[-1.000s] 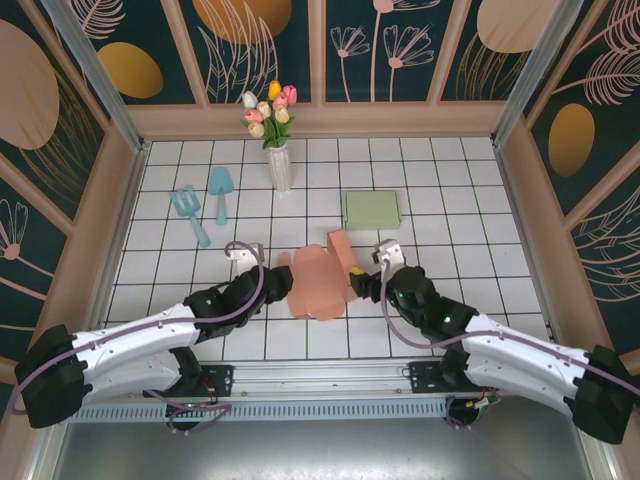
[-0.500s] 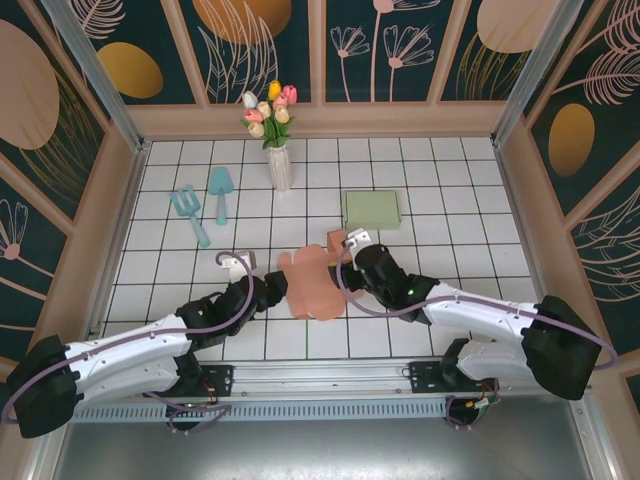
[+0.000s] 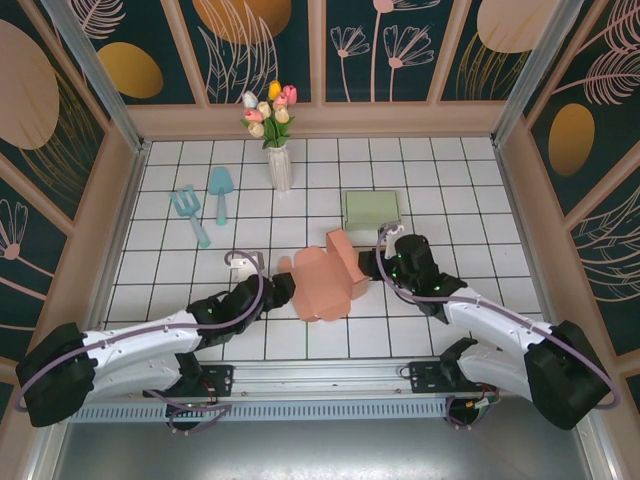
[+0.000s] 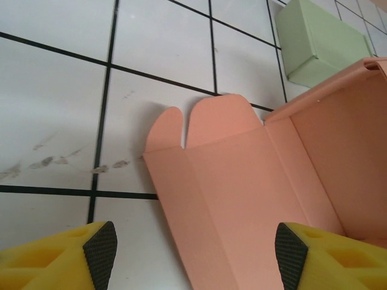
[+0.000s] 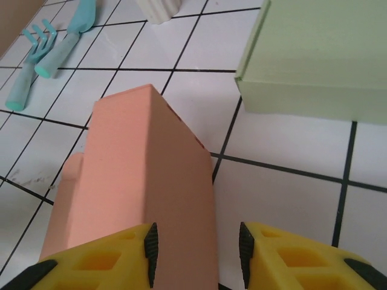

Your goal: Fold the paper box

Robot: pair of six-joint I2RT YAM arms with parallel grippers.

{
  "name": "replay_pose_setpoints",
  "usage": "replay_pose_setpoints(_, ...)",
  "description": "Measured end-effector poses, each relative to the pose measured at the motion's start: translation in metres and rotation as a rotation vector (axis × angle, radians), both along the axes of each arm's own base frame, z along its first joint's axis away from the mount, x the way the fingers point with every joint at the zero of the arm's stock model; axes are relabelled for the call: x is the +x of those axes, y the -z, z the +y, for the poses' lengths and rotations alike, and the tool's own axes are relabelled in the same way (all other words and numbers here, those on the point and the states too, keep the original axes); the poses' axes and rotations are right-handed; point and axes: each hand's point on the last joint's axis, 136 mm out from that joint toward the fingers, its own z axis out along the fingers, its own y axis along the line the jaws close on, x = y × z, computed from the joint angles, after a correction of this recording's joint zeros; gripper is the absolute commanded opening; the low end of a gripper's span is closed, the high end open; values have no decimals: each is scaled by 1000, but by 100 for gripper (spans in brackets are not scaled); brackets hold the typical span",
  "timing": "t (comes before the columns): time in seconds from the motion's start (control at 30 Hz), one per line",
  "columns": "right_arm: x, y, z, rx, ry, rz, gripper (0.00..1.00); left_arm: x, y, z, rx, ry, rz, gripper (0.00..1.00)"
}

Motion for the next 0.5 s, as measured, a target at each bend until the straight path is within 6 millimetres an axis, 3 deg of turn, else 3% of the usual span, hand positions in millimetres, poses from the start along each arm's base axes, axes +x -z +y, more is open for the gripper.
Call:
replay_pose_setpoints(0.1,-3,-2,-2,17,-5,-1,61,2,-3,-6,-23,4,-1,73)
replay_pose_setpoints(0.17,-6,-16,1,37,-21,-38,73,3,-6,-7,-35,-2,-8,74)
replay_pose_setpoints(0.37,-23,-55,34,41,-151,-137,80,6,-27,-3,-89,-26,-57,75)
replay_pose_setpoints(0.5,-15,-38,52,-49,-192,-89,81,5,-31,0,-101,-32,-70,75)
